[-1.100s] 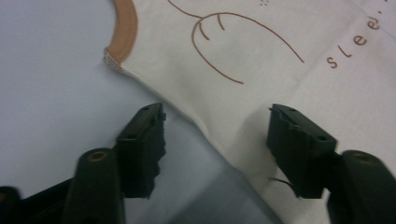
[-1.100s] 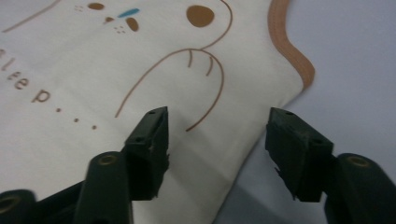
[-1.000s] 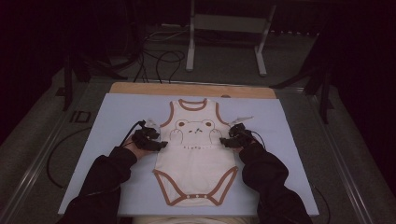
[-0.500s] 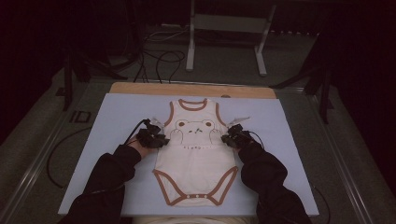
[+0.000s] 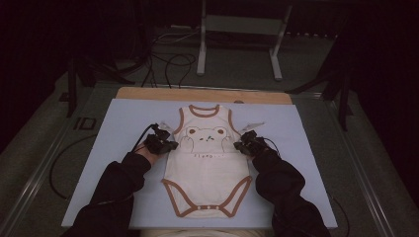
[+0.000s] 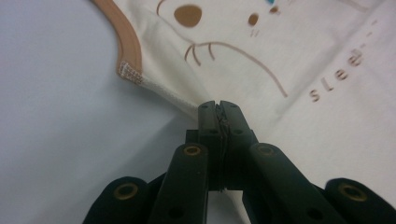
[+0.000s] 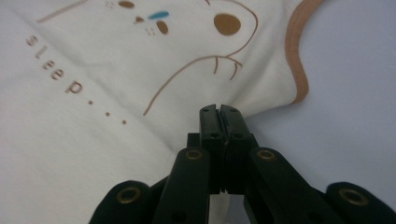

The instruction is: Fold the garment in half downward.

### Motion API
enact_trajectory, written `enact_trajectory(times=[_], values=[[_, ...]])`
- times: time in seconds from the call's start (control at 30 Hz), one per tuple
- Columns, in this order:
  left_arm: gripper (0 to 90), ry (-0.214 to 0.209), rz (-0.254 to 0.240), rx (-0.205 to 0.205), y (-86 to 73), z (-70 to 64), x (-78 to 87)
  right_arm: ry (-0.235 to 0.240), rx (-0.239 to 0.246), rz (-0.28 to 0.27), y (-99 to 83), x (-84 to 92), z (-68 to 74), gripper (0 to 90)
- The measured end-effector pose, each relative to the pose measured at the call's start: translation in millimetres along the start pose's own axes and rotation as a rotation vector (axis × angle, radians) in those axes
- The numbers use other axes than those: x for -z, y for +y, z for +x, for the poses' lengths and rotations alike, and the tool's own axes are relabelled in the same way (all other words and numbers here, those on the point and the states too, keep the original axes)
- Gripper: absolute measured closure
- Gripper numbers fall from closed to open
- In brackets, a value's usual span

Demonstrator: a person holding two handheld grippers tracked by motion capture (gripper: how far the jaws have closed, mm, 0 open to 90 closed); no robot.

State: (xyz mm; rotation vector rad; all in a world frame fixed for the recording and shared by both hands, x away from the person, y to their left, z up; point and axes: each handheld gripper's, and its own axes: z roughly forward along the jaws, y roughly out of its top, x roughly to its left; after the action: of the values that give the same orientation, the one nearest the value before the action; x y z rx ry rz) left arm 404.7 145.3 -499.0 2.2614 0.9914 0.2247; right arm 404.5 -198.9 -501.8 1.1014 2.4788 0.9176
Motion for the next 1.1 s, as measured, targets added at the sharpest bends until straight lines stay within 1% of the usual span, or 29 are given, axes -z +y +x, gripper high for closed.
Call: enact_trajectory(times=[0.03,0.07,0.1,0.17,0.23,0.37,0.4,0.47,0.57,0.6,0.63,0.7,0.73,0.87,0.93,1.0,1.03,1.1], values=[[89.9,0.000,0.000,0.000,0.0,0.0,0.0,0.000,0.000,0.000,0.0,0.0,0.0,90.0],[89.9,0.005,0.001,-0.009,0.5,0.5,2.5,0.002,0.005,-0.003,1.0,2.0,0.4,90.0],[89.9,0.005,0.001,-0.010,0.5,0.5,3.4,0.002,0.011,-0.014,2.6,5.9,0.8,90.0],[89.9,0.001,-0.001,-0.005,0.2,0.9,5.6,-0.002,0.015,-0.017,3.7,8.8,0.9,90.0],[89.9,0.005,-0.003,-0.013,0.4,-0.1,8.0,-0.001,0.022,-0.014,4.0,10.4,1.2,90.0],[89.9,-0.001,-0.008,-0.013,1.2,-0.7,12.8,-0.006,0.044,-0.011,4.5,15.0,5.1,90.0],[89.9,-0.009,-0.014,-0.008,1.2,-0.5,14.3,-0.005,0.046,-0.012,4.8,16.5,5.9,90.0],[89.9,-0.008,-0.025,-0.013,1.6,-1.8,20.0,-0.007,0.055,-0.016,5.6,20.0,7.3,90.0],[89.9,-0.010,-0.030,-0.027,2.0,-5.6,26.5,-0.001,0.049,-0.034,6.6,27.0,8.8,90.0],[90.0,-0.010,-0.030,-0.027,2.0,-5.6,26.5,-0.001,0.049,-0.034,6.6,27.0,8.8,90.0],[90.0,-0.007,-0.033,-0.034,2.0,-7.2,28.6,-0.005,0.059,-0.039,7.0,29.2,9.8,90.0],[89.9,-0.017,-0.033,-0.040,1.7,-10.6,34.5,-0.007,0.075,-0.036,7.0,34.9,14.0,90.0],[89.9,-0.014,-0.029,-0.049,1.2,-12.5,36.7,-0.011,0.083,-0.035,6.5,36.5,15.5,90.0],[89.9,-0.024,-0.023,-0.073,-2.9,-19.6,43.2,-0.005,0.096,-0.035,2.7,45.2,20.5,90.0],[89.9,-0.031,-0.027,-0.073,-5.3,-22.4,46.4,0.004,0.093,-0.043,0.1,50.7,23.7,90.0],[89.9,-0.034,-0.025,-0.086,-7.3,-25.8,49.5,0.009,0.100,-0.047,-2.6,56.3,27.7,90.0],[89.9,-0.038,-0.028,-0.085,-8.3,-27.6,51.3,0.013,0.099,-0.049,-4.0,58.9,30.0,90.0],[89.9,-0.045,-0.024,-0.091,-9.2,-28.8,52.9,0.013,0.111,-0.048,-6.7,63.8,34.1,90.0]])
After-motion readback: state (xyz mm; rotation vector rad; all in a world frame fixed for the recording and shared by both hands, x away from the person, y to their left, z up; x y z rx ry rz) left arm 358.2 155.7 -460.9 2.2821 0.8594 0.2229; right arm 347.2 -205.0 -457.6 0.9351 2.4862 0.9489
